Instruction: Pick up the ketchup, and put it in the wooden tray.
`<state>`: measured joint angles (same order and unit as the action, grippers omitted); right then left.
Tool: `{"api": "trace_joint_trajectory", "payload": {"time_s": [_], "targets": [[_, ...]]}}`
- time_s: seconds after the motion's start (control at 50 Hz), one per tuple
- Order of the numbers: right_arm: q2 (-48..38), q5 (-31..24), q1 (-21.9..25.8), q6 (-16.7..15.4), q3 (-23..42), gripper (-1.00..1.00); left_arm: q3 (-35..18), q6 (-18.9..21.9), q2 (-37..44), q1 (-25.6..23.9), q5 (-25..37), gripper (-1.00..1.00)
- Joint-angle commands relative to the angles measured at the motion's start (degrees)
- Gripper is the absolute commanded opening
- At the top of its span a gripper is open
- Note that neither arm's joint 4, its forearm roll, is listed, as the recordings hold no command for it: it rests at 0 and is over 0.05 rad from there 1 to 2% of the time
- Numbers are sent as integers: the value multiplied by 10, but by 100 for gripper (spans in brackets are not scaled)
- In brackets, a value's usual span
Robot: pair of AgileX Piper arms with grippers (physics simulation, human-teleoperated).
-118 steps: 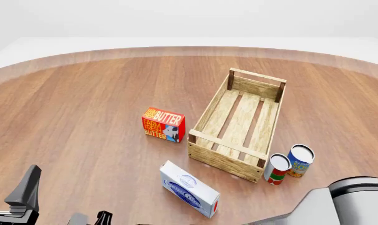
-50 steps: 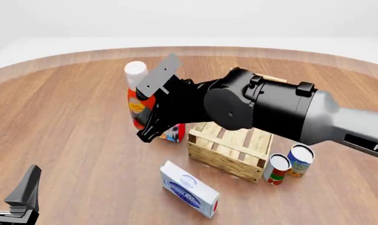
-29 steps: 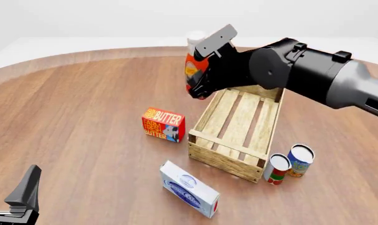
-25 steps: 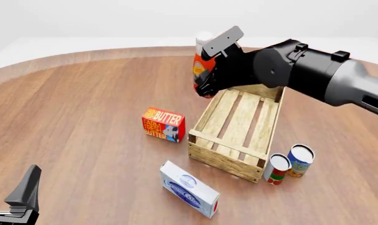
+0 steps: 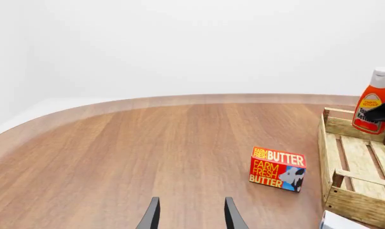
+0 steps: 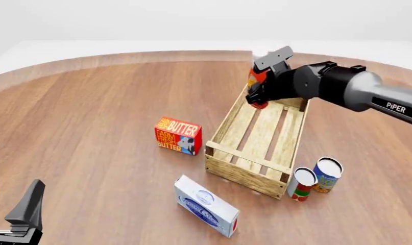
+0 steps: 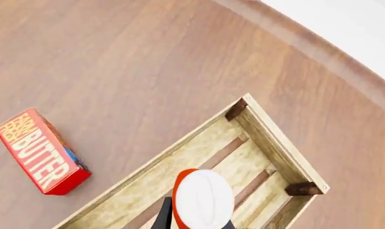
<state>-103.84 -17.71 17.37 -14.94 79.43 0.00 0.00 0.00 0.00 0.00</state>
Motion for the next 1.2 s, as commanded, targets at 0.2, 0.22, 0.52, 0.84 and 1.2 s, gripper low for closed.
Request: {"api": "trace_joint_trajectory", "payload": {"time_s": [0.2,0.22,0.52,0.84,1.2], "targets": [[-61,58,-51,20,-9,-100,0,0,0,0,0,100],[-66,62,-53,19,-9,-100,0,0,0,0,0,100],[-109,93,-51,33,-9,-100,0,0,0,0,0,100],[-135,119,-57,30,-26,-100,0,0,0,0,0,100],[-154,133,-57,31,-37,-100,0,0,0,0,0,100]]}}
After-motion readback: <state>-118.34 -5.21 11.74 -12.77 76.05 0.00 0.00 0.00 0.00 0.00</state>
